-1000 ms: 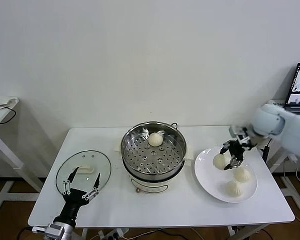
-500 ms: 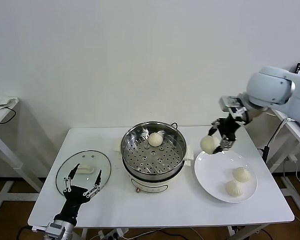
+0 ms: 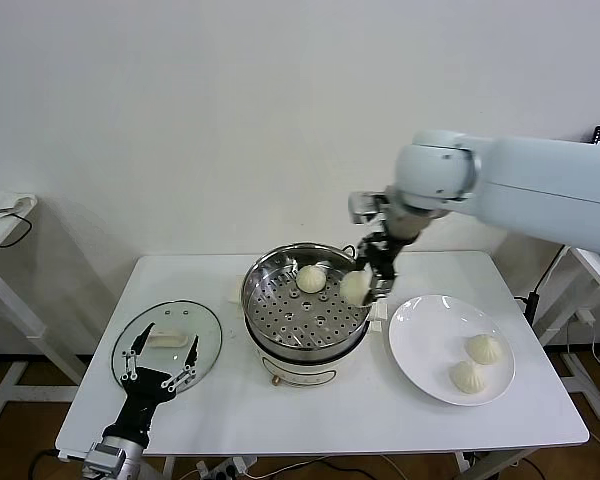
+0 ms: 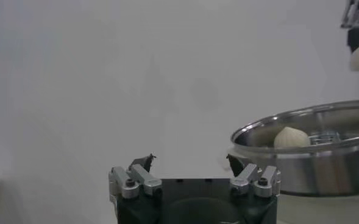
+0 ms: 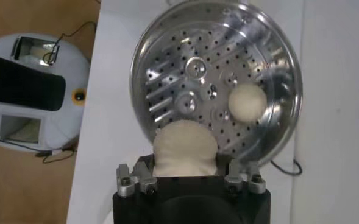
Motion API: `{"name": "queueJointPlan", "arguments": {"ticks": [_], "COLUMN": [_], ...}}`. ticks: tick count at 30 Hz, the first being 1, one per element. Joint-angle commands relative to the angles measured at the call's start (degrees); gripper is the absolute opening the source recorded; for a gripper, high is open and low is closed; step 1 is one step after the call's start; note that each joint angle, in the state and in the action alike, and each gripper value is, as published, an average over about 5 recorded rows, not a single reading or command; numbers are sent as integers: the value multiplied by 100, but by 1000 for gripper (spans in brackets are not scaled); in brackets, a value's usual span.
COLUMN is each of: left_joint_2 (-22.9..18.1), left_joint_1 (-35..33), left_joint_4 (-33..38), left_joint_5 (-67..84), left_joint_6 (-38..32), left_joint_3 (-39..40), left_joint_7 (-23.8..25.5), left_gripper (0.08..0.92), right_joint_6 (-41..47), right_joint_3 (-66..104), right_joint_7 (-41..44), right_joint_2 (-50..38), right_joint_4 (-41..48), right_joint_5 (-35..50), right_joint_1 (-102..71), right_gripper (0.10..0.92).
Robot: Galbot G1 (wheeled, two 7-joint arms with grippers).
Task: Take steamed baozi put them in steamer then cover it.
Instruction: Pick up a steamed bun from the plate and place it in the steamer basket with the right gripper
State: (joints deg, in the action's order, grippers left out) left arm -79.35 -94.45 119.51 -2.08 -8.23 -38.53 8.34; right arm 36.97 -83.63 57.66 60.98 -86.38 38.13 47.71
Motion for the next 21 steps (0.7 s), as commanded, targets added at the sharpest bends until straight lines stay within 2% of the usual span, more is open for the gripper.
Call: {"name": "queueJointPlan", "arguments": {"ticks": [1, 12, 21], "left_joint_2": [3, 41, 59], "left_joint_1": [9, 83, 100], "left_joint_4": [-30, -159, -245], "left_joint_5": [1, 6, 20], "left_joint_6": [-2, 5, -7], "left_joint_3": [-33, -45, -53], "left_joint_7": [7, 32, 50], "left_gripper": [823, 823, 823], "right_joint_6": [271, 169, 27], "right_joint_3": [445, 753, 881], "right_joint_7": [-146, 65, 187], "right_joint_2": [1168, 1902, 2177], "right_joint_4": [934, 2095, 2600], "right_joint_5": [-65, -697, -1096], "right_joint_1": [-772, -1515, -1856], "right_gripper": [663, 667, 670]}}
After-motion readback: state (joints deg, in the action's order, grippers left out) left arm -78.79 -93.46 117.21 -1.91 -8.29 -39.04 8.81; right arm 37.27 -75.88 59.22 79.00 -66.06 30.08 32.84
